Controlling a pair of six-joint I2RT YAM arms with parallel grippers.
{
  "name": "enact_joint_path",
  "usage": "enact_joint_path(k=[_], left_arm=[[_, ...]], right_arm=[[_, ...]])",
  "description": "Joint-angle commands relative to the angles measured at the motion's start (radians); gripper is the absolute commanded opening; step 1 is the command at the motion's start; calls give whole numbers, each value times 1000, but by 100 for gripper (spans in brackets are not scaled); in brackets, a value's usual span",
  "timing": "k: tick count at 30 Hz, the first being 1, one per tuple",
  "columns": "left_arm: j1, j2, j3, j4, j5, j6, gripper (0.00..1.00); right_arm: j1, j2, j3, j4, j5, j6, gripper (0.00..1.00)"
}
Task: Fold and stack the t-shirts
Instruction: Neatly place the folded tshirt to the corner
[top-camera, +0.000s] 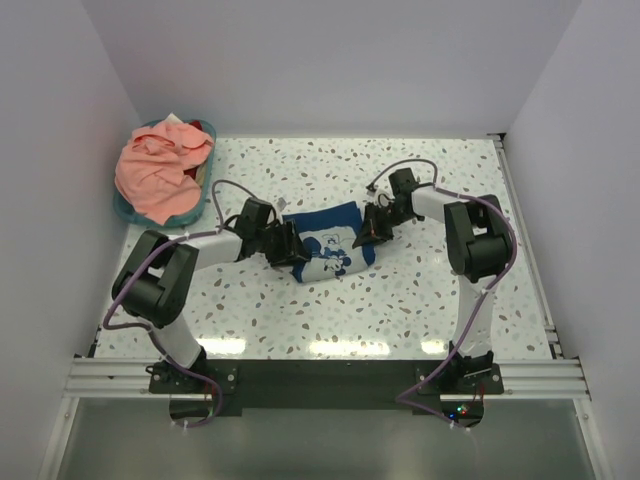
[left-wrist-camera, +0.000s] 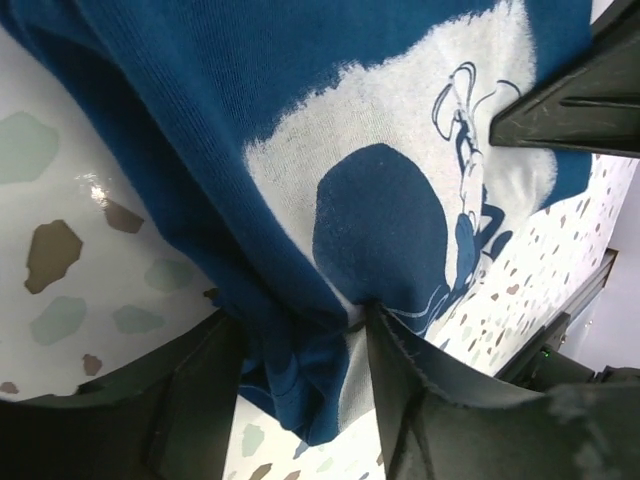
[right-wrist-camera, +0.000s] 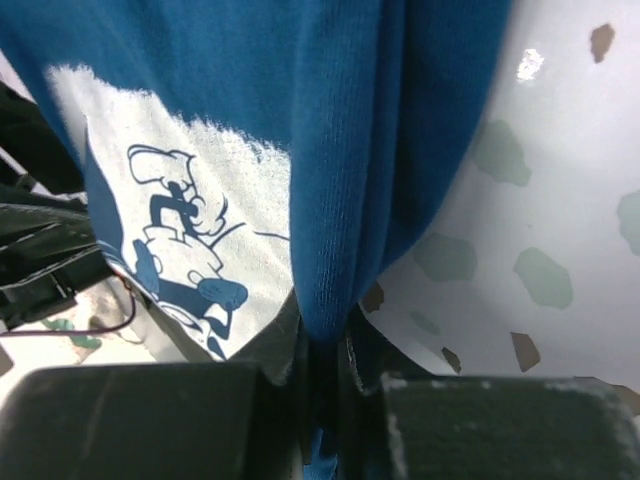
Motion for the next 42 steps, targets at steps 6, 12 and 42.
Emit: enact_joint_path(k=[6,12,42], left_arm=[[-8,-29,75,-69,-82,42,67],[-8,-66,139,-120,-104,60,68],[-8,-248,161,-244,-214,72,70]], right_arm=[[-31,-66,63,-95,267,12,0],[-146,-68,186,-220,462,-55,0],[-477,215,913,-449,1267,-94,66]])
